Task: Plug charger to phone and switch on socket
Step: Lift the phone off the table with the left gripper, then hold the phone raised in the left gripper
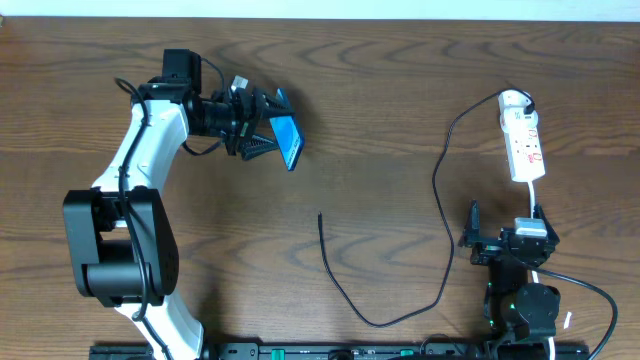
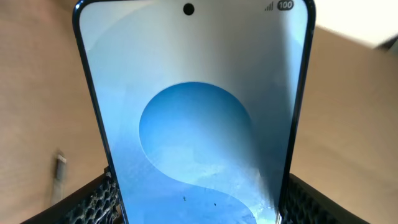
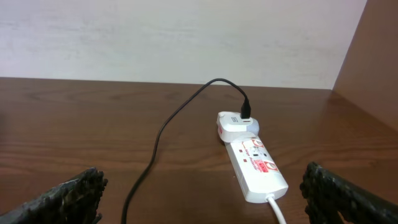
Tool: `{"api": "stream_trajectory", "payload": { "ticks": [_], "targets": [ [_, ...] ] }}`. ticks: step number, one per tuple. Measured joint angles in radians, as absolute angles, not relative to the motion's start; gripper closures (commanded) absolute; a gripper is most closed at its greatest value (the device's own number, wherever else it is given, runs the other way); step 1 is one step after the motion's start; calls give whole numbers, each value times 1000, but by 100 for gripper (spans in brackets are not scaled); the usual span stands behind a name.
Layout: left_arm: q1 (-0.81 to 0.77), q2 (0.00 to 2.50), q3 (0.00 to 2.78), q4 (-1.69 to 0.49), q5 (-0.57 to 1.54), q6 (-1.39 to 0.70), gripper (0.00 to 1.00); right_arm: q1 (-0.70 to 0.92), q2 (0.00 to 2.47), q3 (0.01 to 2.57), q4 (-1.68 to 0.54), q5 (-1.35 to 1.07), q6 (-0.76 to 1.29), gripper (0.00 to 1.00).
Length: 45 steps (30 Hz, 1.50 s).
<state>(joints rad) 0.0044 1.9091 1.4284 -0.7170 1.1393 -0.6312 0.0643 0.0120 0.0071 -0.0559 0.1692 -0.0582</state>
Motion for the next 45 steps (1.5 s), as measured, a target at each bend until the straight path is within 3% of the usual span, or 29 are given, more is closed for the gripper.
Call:
{"api": "stream_trajectory", "payload": {
  "ticks": [9, 22, 45],
  "targets": [
    [4, 1909, 1428, -671, 1266, -944, 92, 64, 12, 7, -56, 169, -58, 1],
    [4, 1909, 1428, -668, 1394, -1229, 93, 64, 12, 7, -56, 169, -58, 1],
    [5, 1909, 1428, -667, 1456, -1279, 93, 64, 12, 7, -56, 169, -58, 1]
  ]
}}
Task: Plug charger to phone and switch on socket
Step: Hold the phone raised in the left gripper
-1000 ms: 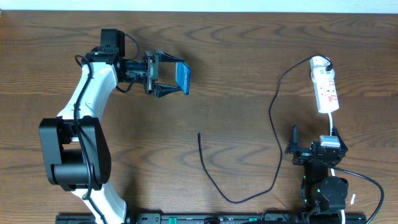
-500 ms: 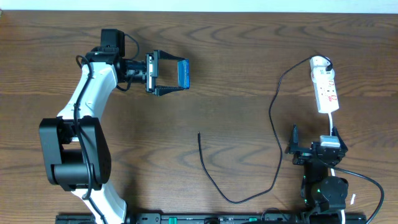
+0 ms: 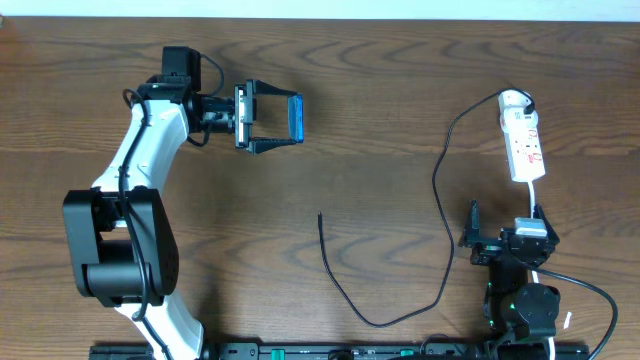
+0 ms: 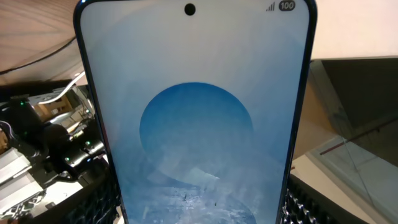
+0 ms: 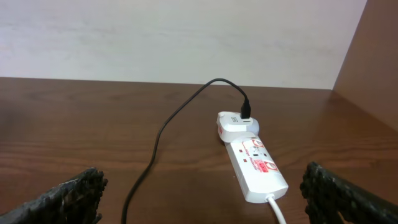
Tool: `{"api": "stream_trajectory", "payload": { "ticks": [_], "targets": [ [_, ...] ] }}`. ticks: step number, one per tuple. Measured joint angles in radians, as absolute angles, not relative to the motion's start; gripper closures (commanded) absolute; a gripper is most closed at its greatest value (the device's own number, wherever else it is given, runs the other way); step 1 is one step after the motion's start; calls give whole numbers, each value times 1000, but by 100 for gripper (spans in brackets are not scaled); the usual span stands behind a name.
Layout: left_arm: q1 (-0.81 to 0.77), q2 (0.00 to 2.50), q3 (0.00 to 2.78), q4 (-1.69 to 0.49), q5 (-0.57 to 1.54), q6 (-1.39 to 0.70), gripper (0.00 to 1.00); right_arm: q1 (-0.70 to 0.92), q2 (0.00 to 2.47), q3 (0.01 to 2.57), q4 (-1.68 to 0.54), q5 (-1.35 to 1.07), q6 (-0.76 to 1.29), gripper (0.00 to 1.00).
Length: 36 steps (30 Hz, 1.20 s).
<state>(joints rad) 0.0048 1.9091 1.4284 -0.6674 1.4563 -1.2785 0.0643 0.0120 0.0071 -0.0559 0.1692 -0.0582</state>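
Observation:
The phone (image 3: 295,118), screen lit with a blue circle (image 4: 196,124), is held off the table at the upper left. My left gripper (image 3: 288,119) is shut on its lower sides, its fingers (image 4: 102,202) pressing both edges. From above the phone shows edge-on. The white charger plug (image 5: 236,124) sits in the white power strip (image 3: 523,145) at the far right. Its black cable (image 3: 440,200) loops across the table to a free end (image 3: 320,215) near the middle. My right gripper (image 3: 507,225) stands open and empty just in front of the strip (image 5: 256,167).
The strip's white lead (image 5: 278,210) runs back toward my right arm. My left arm's white links (image 3: 130,170) span the left side of the table. Behind the phone, the left wrist view shows equipment off the table.
My left gripper has turned and shifted slightly back. The phone, tilted before with its screen visible from above, is now edge-on. The wrist view looks off the table. The right arm and cable are unmoved.

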Motion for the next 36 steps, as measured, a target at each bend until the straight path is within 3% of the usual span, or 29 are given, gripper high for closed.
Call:
{"api": "stream_trajectory", "payload": {
  "ticks": [36],
  "targets": [
    [5, 1909, 1428, -668, 1462, -1255, 93, 64, 12, 7, -56, 169, -58, 1]
  ]
}}
